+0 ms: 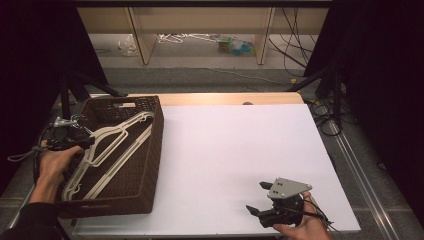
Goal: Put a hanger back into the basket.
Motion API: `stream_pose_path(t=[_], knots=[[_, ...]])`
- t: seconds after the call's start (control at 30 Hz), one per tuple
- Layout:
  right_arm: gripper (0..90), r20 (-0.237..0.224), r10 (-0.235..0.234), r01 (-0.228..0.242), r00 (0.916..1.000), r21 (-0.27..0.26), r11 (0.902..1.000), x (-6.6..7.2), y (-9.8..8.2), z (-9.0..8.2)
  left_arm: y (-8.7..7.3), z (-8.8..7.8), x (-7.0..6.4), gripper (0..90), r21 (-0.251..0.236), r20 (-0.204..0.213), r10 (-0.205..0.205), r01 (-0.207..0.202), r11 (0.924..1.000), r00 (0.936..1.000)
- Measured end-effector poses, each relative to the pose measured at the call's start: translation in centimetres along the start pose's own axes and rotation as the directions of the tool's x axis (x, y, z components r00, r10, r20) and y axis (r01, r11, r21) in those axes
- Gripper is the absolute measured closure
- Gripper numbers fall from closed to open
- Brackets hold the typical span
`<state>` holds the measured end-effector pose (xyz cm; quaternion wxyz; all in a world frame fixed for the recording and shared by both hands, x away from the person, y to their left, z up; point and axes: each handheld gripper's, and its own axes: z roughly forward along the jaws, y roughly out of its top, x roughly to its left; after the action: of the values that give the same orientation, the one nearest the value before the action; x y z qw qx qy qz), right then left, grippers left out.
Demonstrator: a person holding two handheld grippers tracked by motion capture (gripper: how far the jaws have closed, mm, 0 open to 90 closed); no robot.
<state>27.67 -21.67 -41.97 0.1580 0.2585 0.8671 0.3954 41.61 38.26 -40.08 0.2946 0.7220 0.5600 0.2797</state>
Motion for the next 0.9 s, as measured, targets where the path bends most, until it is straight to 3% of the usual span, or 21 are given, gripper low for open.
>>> stream_pose_path(t=[0.03, 0.13, 0.23, 0.27, 0.43, 0.57, 0.63, 0.9], knots=[[22.1, -0.001, 0.002, -0.002, 1.0, 0.0, 1.0, 0.0, 0.0, 0.0, 0.0, -0.3, -0.2, 56.0, -0.005, -0.011, -0.006, 0.006, 1.0, 0.9999], [22.1, 0.006, 0.004, -0.004, 1.0, -0.004, 1.0, 0.0, 0.0, 0.0, 0.3, -0.9, -0.8, 53.9, -0.045, 0.025, -0.023, 0.024, 0.9987, 0.9994], [22.1, 0.005, 0.014, -0.014, 0.9999, -0.004, 0.9999, 0.0, 0.0, 0.0, 0.7, -1.7, -1.7, 50.4, -0.072, 0.055, 0.008, -0.004, 0.9974, 0.9985], [22.0, 0.007, 0.008, -0.008, 0.9999, -0.003, 1.0, -0.1, -0.1, 0.1, 0.8, -1.9, -2.4, 49.4, -0.102, 0.07, -0.01, 0.017, 0.9946, 0.9975], [21.6, 0.017, 0.029, -0.028, 0.9995, -0.018, 0.9994, -0.3, -0.2, 0.1, 1.6, -3.0, -4.5, 44.2, -0.175, 0.131, -0.011, 0.034, 0.984, 0.9914], [21.5, 0.02, 0.033, -0.032, 0.9993, -0.025, 0.9992, -0.4, -0.2, 0.2, 1.9, -3.3, -6.2, 39.2, -0.197, 0.159, 0.031, 0.0, 0.9805, 0.9868], [21.5, 0.022, 0.031, -0.031, 0.9993, -0.031, 0.9991, -0.5, -0.2, 0.1, 2.1, -3.7, -7.3, 36.2, -0.218, 0.176, 0.051, -0.012, 0.9759, 0.983], [21.3, 0.037, 0.033, -0.031, 0.9988, -0.052, 0.9982, -0.7, -0.3, 0.0, 2.5, -4.9, -11.8, 26.5, -0.287, 0.26, 0.124, -0.045, 0.9568, 0.9577]])
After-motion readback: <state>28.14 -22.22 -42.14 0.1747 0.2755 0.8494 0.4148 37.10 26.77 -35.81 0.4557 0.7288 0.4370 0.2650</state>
